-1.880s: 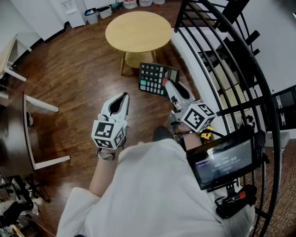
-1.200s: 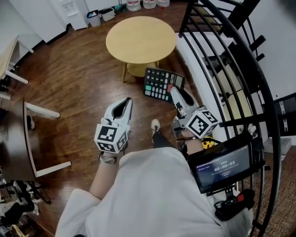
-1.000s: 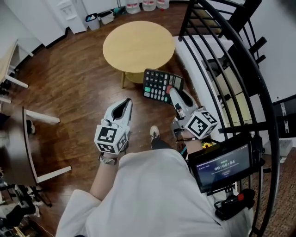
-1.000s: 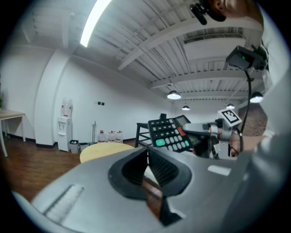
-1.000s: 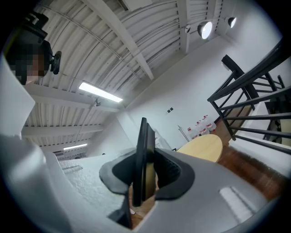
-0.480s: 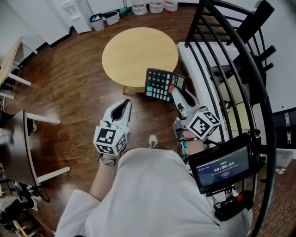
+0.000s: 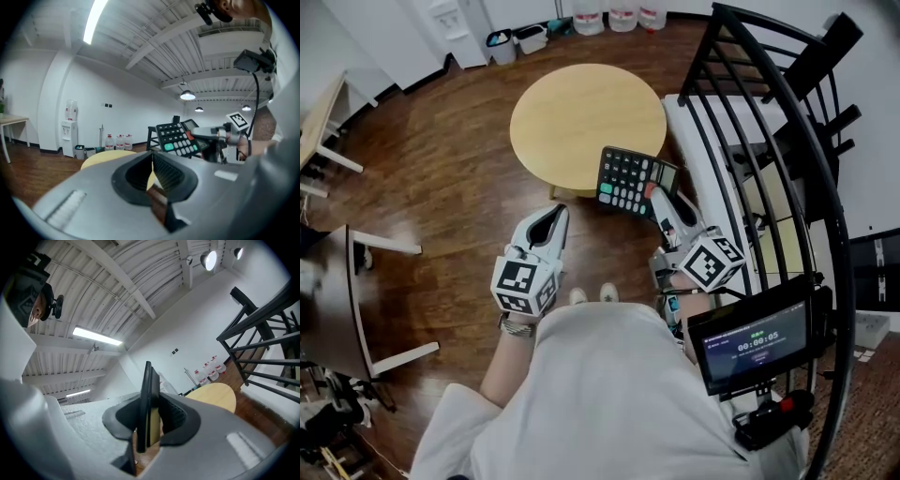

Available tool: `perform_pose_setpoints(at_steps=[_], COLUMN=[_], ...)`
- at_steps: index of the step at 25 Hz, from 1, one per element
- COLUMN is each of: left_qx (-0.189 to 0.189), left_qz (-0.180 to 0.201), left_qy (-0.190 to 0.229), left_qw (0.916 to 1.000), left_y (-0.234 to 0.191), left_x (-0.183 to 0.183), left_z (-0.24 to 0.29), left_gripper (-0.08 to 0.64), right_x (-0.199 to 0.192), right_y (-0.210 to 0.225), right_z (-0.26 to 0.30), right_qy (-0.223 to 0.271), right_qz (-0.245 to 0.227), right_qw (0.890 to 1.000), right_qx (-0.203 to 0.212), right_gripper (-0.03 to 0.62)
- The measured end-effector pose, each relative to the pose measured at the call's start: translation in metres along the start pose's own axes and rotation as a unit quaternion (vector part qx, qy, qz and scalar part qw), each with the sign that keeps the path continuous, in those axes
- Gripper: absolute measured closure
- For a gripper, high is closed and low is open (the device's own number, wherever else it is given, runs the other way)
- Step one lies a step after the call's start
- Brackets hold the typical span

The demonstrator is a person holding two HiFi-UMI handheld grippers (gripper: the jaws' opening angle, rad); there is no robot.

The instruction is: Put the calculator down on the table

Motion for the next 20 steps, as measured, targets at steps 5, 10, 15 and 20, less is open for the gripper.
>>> perform_pose_setpoints(at_steps=[5,10,15,20], left_qx=[-0.009,-0.024,-0.044,-0.045], left_qz=[0.005,0.024,0.05,0.056], left_qy=[0.005,0.0,-0.009,-0.008], left_qw=[0.9999,0.9994,0.9977,0.9974], left_y=[-0.01,-0.014,-0.03,-0.058], left_x=[0.003,-0.004,0.002,0.014], left_z=[0.001,-0.008,0.009,0.048], left_gripper=[0.548,0.548,0.548,0.548], right_x=[0.007,0.011,0.026,0.036], right_y=[-0.005,-0.012,-0.002,0.024], right_z=[0.005,0.002,0.027,0.067], right_qy=[0.01,0.029,0.038,0.025], right_qz=[0.013,0.016,0.015,0.0], right_qw=[1.0,0.999,0.999,0.999], right_qx=[-0.001,-0.013,-0.027,-0.039], right_gripper=[0.503,0.503,0.503,0.503])
Point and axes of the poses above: the fingertips, and each gripper's own axes: z forward along the fingers, y to its right, x out of its top, the point moved 1 cm from there along -z, backward along the fingers, and after that the axes turned 12 degrees about -x, right-handed, at the moved point
